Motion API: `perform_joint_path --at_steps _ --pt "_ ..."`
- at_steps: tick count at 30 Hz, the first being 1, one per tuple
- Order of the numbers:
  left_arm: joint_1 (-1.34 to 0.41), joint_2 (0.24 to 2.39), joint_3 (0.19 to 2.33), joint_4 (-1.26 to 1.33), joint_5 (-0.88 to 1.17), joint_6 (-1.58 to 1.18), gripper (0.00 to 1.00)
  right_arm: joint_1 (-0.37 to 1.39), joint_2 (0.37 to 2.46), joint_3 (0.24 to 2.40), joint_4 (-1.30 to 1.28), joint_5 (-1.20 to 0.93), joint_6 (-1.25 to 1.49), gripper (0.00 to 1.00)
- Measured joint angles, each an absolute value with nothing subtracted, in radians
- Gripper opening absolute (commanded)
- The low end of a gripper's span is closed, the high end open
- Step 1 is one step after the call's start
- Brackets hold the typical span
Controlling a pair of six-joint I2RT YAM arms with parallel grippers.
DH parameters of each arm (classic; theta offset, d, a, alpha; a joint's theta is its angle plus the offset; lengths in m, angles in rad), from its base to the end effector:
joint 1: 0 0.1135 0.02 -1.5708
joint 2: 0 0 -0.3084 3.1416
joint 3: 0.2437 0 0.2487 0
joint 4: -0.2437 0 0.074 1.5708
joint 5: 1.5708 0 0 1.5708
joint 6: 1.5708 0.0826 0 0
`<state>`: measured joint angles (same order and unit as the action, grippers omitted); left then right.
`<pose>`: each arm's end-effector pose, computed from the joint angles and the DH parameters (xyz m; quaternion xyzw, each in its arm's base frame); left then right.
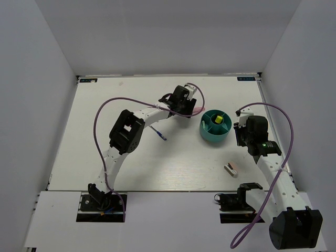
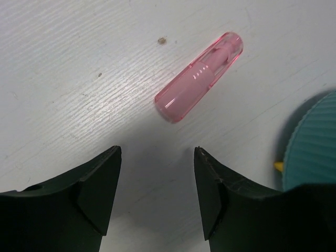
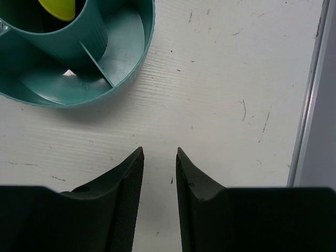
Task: Sort the stationery into containers
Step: Pick up the stationery from the center of the board.
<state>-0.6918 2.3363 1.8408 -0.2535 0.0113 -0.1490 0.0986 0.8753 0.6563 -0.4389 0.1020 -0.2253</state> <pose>0.4532 -0.3766 0.1673 0.2479 0.8826 -0.1678 0.3625 0.1945 0.0108 0.2609 -0.1224 0.8883 -0.0735 0.4364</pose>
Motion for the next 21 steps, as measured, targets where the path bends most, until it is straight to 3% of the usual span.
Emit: perform_joint_path --at_steps 21 --pt "-0.691 2.413 1.9 -0.238 0.052 -0.06 0.69 0.098 0.894 0.656 -0.439 0.102 -0.225 0.35"
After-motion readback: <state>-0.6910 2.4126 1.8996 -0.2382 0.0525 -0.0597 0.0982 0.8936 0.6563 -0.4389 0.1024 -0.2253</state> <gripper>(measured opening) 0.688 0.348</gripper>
